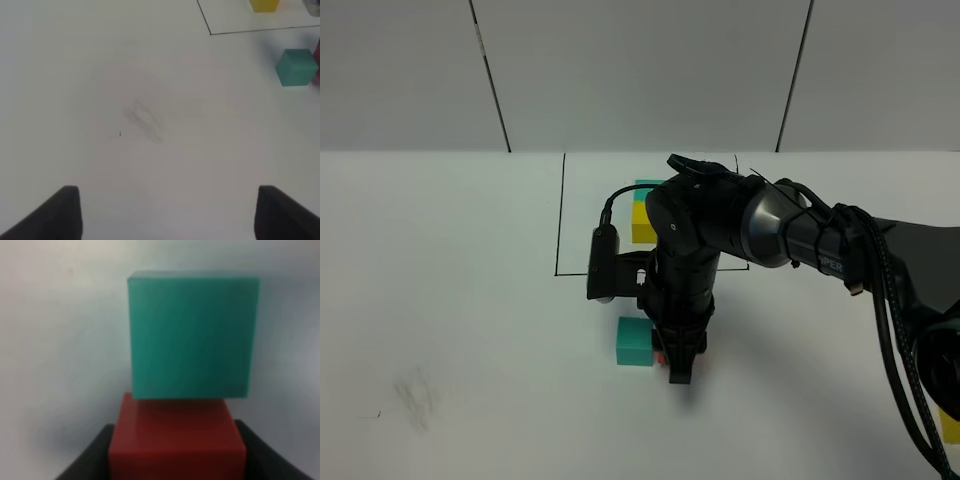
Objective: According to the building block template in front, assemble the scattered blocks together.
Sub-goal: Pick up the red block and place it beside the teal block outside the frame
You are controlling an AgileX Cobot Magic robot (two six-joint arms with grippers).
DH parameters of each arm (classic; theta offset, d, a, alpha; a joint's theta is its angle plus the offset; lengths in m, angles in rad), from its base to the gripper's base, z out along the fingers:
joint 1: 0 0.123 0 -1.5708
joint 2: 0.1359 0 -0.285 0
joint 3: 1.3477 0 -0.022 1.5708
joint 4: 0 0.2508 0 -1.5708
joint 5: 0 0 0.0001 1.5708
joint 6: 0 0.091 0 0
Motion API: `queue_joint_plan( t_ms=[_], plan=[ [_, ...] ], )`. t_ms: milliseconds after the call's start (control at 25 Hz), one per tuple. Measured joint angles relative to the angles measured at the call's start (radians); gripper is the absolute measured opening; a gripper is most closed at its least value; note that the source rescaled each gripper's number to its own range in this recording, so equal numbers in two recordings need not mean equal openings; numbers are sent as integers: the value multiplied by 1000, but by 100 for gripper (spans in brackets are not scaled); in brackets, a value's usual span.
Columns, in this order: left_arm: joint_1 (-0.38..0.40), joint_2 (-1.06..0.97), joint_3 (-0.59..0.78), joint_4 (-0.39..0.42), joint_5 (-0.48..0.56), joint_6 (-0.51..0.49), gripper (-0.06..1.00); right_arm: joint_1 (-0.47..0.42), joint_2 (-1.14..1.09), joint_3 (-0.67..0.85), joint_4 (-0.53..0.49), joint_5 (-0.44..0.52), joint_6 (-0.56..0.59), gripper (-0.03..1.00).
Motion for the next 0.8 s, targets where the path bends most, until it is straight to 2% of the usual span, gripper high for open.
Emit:
queue_joint_plan(
  t_ms=[800],
  plan=[
    [0, 0, 0, 0, 0, 0, 74, 0, 22, 0, 1, -53, 0, 0]
  ],
)
